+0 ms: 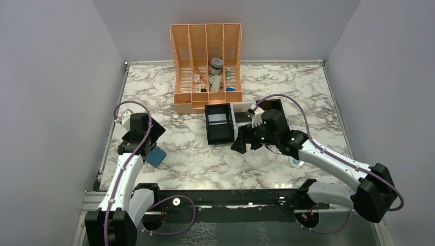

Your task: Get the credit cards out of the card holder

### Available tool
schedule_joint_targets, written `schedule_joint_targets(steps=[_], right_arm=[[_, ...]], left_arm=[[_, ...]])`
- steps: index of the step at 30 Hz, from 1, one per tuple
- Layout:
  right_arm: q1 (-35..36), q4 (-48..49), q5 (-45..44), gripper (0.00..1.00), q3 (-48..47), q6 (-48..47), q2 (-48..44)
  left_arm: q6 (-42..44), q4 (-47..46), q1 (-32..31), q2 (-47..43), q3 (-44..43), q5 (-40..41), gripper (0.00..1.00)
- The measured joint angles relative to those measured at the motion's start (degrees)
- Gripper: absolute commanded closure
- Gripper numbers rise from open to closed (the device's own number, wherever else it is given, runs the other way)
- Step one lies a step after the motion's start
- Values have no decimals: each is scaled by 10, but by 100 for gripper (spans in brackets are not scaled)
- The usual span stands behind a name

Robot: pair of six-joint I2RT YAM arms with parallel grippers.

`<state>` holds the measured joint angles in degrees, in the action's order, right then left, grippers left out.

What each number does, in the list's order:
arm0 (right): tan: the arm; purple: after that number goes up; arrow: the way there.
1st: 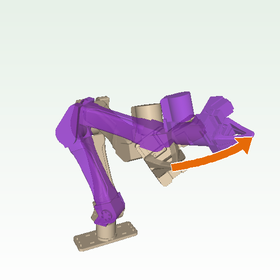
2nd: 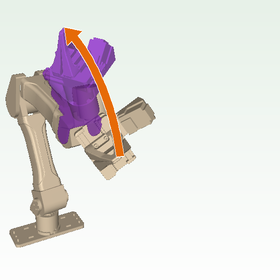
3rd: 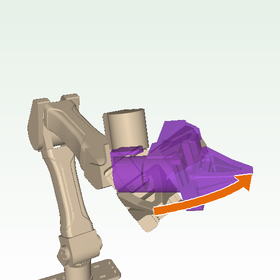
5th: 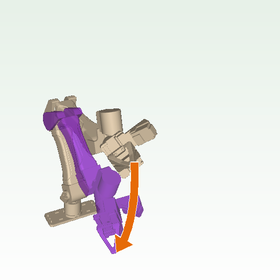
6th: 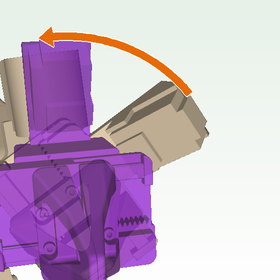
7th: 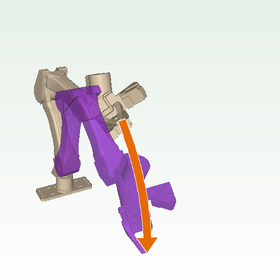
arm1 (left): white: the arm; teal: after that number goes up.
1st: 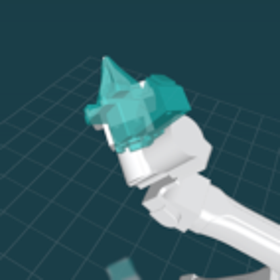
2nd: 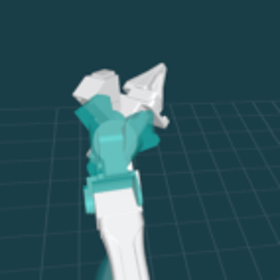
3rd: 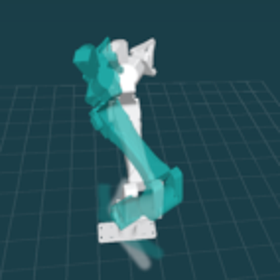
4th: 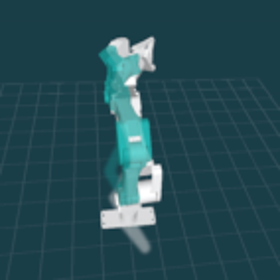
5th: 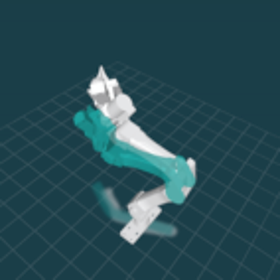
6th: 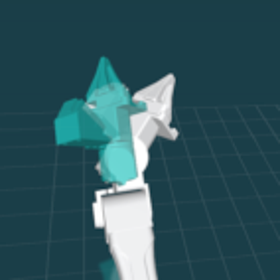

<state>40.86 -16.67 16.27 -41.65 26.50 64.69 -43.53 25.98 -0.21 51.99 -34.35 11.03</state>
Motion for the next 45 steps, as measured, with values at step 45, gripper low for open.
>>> schedule_joint_targets(steps=[45], right_arm=[[-5,-30,-275,5,15,64,-44]], left_arm=[[-169,-141,-257,-7,179,-99,38]])
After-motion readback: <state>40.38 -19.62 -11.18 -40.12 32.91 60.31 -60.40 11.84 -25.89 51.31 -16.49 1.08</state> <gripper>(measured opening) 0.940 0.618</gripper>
